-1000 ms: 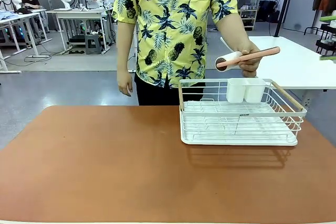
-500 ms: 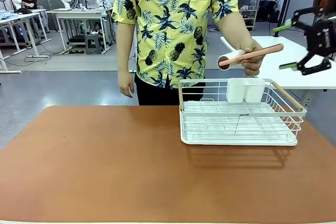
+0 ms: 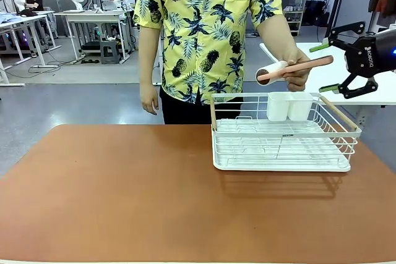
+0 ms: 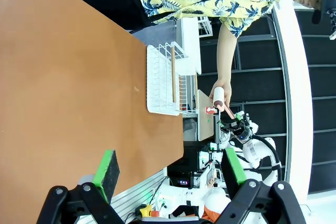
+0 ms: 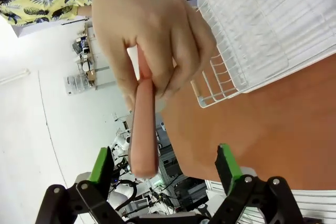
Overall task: Clean the table.
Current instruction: Pick up the Lint Roller when the human hands it over.
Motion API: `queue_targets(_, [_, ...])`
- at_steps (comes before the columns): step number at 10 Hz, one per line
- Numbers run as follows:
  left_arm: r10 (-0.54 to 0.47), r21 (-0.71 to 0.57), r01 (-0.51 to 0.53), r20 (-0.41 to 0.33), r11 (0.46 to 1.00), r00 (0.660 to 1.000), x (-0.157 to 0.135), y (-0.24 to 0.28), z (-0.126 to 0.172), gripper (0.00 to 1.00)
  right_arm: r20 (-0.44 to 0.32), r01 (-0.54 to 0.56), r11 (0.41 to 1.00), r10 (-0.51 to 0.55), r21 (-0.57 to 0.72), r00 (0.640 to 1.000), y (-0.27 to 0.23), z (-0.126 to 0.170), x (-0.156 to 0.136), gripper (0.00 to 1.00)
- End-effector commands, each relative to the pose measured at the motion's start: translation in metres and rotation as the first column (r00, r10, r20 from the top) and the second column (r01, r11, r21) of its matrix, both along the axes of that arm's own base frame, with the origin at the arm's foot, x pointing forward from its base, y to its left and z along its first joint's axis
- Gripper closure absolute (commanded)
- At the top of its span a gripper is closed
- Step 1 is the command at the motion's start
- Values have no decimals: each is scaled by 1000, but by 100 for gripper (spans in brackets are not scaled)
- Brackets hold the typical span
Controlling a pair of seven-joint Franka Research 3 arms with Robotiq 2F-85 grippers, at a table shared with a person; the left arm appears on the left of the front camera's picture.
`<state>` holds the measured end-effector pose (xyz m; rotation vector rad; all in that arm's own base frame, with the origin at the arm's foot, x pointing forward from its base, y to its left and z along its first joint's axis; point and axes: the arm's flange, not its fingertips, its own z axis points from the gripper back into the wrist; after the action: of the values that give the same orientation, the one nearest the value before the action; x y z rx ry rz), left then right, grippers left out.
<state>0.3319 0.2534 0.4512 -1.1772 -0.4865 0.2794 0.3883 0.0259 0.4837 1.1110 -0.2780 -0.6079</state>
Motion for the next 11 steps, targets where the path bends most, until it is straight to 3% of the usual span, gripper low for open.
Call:
queue_targets(1, [-7, -18, 7, 26, 1000, 1000, -1, 3, 1, 0, 22, 45, 999, -45, -11, 999, 10, -1, 14, 0])
queue_targets(6, [-7, -18, 7, 26, 1000, 1000, -1, 3, 1, 0, 46, 57, 998, -56, -20, 997, 9, -4, 26, 0])
queue_targets(7, [-7, -18, 7, 26, 1000, 1000, -1, 3, 1, 0, 61, 32, 999, -30, -21, 998, 7, -4, 25, 17])
queue_targets(8, [-7, -18, 7, 26, 1000, 1000, -1, 3, 1, 0, 65, 17, 1000, -16, -21, 998, 6, -4, 25, 59])
queue_targets(9, [-7, -18, 7, 26, 1000, 1000, -1, 3, 1, 0, 64, 17, 1000, -16, -19, 998, 6, -4, 25, 76])
queue_targets(10, [-7, -18, 7, 26, 1000, 1000, -1, 3, 1, 0, 64, 21, 1000, -19, -19, 998, 5, -4, 26, 100])
queue_targets(11, [-7, -18, 7, 26, 1000, 1000, -1, 3, 1, 0, 63, 21, 1000, -20, -18, 998, 5, -4, 26, 100])
